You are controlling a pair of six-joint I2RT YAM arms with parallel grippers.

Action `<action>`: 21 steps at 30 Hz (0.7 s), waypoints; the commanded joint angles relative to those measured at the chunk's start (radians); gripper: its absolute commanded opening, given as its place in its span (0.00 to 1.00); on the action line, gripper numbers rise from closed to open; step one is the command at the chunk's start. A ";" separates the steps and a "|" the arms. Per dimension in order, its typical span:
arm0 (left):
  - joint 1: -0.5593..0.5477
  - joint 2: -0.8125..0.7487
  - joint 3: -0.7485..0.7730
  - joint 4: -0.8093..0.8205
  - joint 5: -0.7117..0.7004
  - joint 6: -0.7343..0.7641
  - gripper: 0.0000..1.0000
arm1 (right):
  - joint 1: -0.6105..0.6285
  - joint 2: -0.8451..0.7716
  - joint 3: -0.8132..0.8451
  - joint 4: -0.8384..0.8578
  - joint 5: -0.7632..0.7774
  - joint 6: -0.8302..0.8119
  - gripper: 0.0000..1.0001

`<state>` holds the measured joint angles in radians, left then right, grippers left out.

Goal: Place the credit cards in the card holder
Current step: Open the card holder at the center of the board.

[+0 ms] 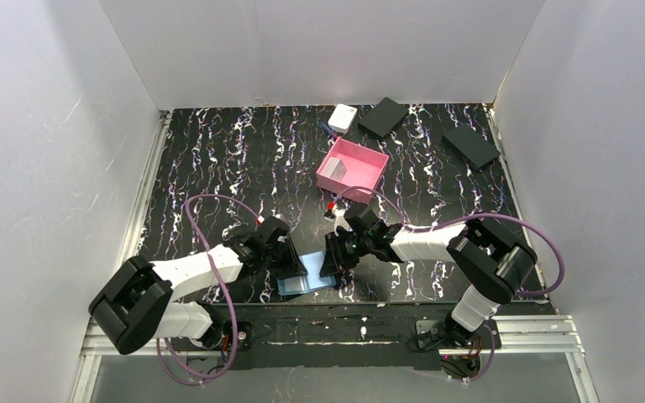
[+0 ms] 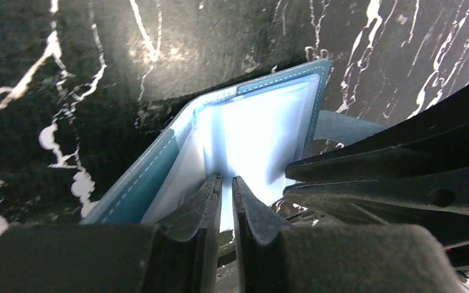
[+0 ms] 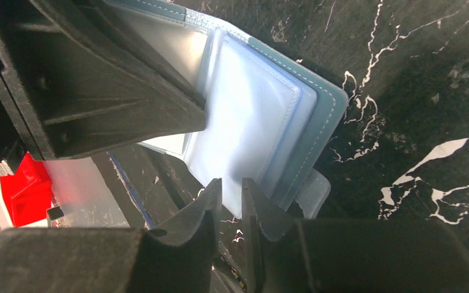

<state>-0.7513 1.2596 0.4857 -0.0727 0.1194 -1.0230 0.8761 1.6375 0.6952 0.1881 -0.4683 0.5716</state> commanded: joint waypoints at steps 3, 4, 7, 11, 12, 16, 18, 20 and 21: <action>0.002 0.042 0.000 0.110 0.033 -0.016 0.12 | -0.003 0.014 -0.020 0.013 0.021 -0.013 0.27; 0.002 0.045 0.002 0.110 0.036 -0.016 0.12 | -0.003 0.013 -0.020 0.014 0.020 -0.013 0.27; 0.002 0.044 0.005 0.112 0.040 -0.015 0.12 | -0.003 0.017 -0.020 0.017 0.018 -0.012 0.27; 0.001 0.033 0.008 0.114 0.046 -0.014 0.12 | -0.003 0.020 -0.023 0.025 0.014 -0.007 0.27; 0.001 0.031 0.009 0.113 0.049 -0.014 0.12 | -0.003 0.020 -0.023 0.025 0.014 -0.006 0.27; 0.003 0.014 0.006 0.113 0.054 -0.018 0.12 | -0.002 0.019 -0.022 0.026 0.013 -0.006 0.26; 0.002 0.001 0.002 0.113 0.053 -0.020 0.12 | -0.003 0.021 -0.022 0.027 0.011 -0.005 0.26; 0.002 -0.011 -0.005 0.109 0.047 -0.023 0.12 | -0.002 0.019 -0.022 0.028 0.010 -0.003 0.26; 0.002 -0.017 -0.010 0.107 0.045 -0.024 0.12 | -0.002 0.018 -0.021 0.026 0.010 -0.003 0.26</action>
<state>-0.7490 1.2877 0.4853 0.0309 0.1621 -1.0402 0.8764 1.6382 0.6891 0.2014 -0.4736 0.5728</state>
